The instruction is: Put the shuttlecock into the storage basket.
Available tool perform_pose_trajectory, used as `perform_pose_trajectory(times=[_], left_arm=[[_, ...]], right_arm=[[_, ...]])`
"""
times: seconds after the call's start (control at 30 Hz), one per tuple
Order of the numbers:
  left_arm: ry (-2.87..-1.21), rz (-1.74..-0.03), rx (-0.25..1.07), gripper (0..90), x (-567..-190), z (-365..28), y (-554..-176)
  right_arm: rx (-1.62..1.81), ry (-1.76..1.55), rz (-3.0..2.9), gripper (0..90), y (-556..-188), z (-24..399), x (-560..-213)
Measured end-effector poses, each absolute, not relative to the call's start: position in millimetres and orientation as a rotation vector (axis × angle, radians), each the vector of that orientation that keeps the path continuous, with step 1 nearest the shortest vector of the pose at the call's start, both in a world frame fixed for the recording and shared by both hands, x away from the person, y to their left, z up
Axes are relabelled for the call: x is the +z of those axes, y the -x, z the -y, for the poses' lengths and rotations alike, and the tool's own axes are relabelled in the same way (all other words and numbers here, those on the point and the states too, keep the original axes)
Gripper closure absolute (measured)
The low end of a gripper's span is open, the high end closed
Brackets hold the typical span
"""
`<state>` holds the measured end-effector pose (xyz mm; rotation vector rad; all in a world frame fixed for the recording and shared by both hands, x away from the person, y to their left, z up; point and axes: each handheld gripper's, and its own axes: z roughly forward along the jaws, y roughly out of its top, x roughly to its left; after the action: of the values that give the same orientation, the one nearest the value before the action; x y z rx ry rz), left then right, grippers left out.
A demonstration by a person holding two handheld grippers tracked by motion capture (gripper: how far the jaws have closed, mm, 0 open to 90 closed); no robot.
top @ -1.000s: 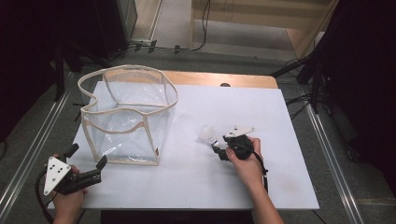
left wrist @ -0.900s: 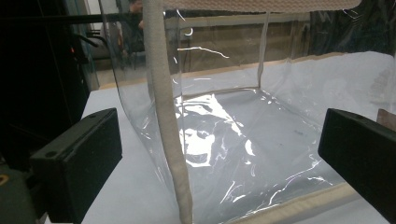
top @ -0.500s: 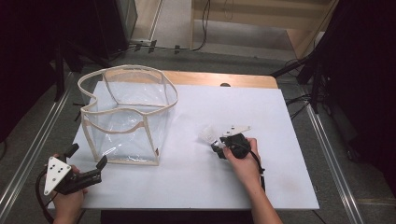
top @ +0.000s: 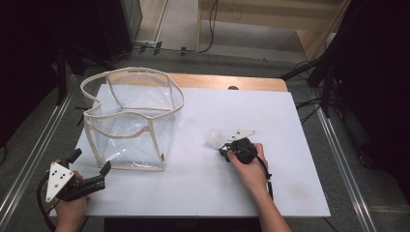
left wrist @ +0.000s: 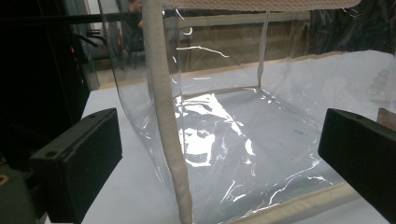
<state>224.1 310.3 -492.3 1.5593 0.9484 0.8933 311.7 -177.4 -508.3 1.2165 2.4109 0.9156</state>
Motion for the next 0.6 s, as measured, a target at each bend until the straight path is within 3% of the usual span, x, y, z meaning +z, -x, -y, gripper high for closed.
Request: perform_pose_trajectory(times=[0.6], left_arm=[[-1.56, -0.95, 0.896, 0.3, -492.3, -310.3, -223.6]], right_arm=[[1.038, -1.228, -2.353, 62.9, -308.0, 186.5, -483.5]])
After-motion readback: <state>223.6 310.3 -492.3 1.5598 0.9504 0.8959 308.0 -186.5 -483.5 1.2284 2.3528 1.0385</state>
